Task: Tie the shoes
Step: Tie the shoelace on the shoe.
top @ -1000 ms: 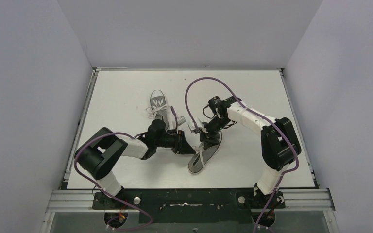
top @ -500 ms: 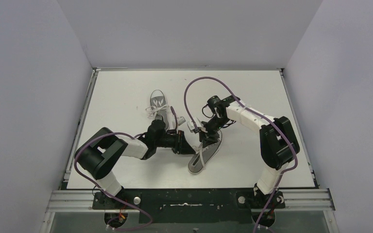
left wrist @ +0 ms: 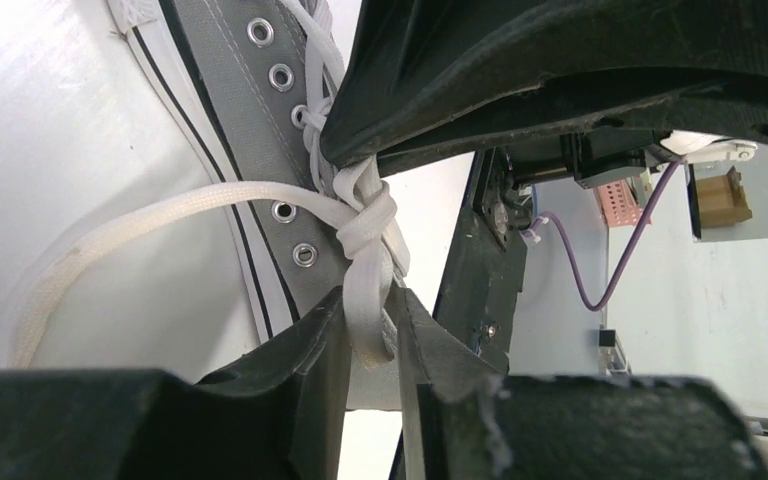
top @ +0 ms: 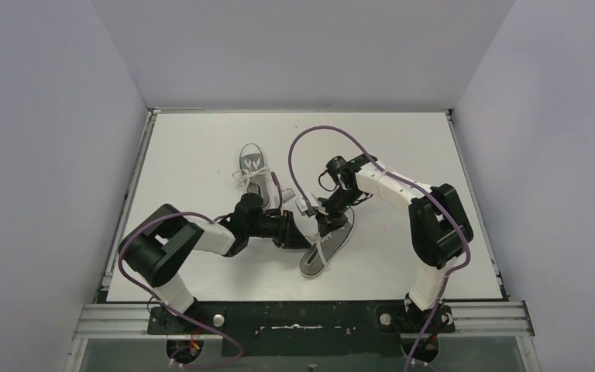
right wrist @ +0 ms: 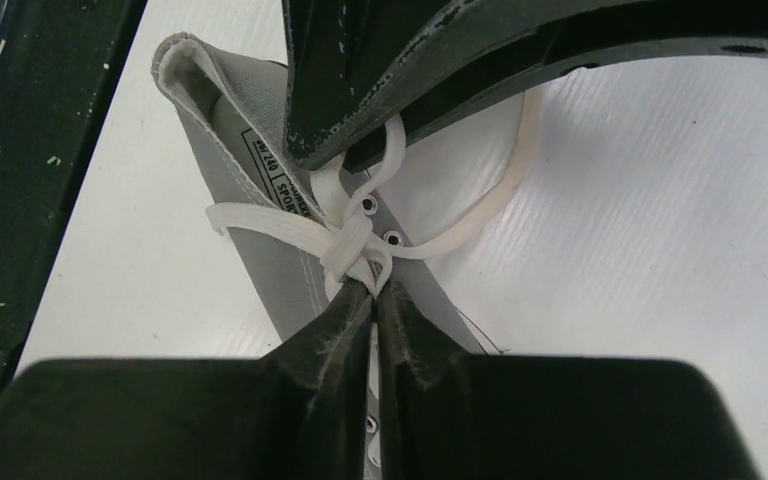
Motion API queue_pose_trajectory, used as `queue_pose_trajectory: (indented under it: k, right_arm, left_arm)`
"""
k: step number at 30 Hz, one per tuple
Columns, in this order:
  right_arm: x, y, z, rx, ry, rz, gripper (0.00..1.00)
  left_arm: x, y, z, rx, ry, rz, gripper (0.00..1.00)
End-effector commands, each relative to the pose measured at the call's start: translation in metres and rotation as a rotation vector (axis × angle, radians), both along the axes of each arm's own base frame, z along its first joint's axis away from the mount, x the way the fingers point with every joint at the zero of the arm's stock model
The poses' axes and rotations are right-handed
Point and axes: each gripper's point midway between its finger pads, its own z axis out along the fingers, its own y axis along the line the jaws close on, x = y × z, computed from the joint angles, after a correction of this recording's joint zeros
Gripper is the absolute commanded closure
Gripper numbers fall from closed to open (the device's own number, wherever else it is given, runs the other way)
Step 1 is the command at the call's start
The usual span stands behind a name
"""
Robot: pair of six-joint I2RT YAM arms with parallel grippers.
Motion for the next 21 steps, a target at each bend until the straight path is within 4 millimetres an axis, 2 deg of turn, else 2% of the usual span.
queue_pose_trajectory:
  k: [1, 5, 8, 17, 21]
  right_arm:
    - [0.003, 0.008, 0.017, 0.056, -0.041, 0.022, 1.00]
    - [0.001, 0.003, 0.019, 0.050, -0.054, 0.014, 1.00]
    - [-0.001, 0.001, 0.020, 0.048, -0.054, 0.006, 1.00]
    - [0.000, 0.002, 0.020, 0.050, -0.053, -0.001, 1.00]
    - [-0.001, 0.002, 0.019, 0.048, -0.050, 0.003, 1.00]
  left_arm:
    - [0.000, -0.002, 0.020, -0.054, -0.062, -0.009, 0.75]
    - [0.002, 0.001, 0.023, -0.054, -0.071, 0.014, 0.53]
    - [0.006, 0.002, 0.024, -0.045, -0.094, 0.022, 0.44]
    - [0.012, 0.003, 0.020, -0.001, -0.156, -0.013, 0.41]
    - [0.017, 0.016, 0.024, 0.001, -0.324, 0.052, 0.40]
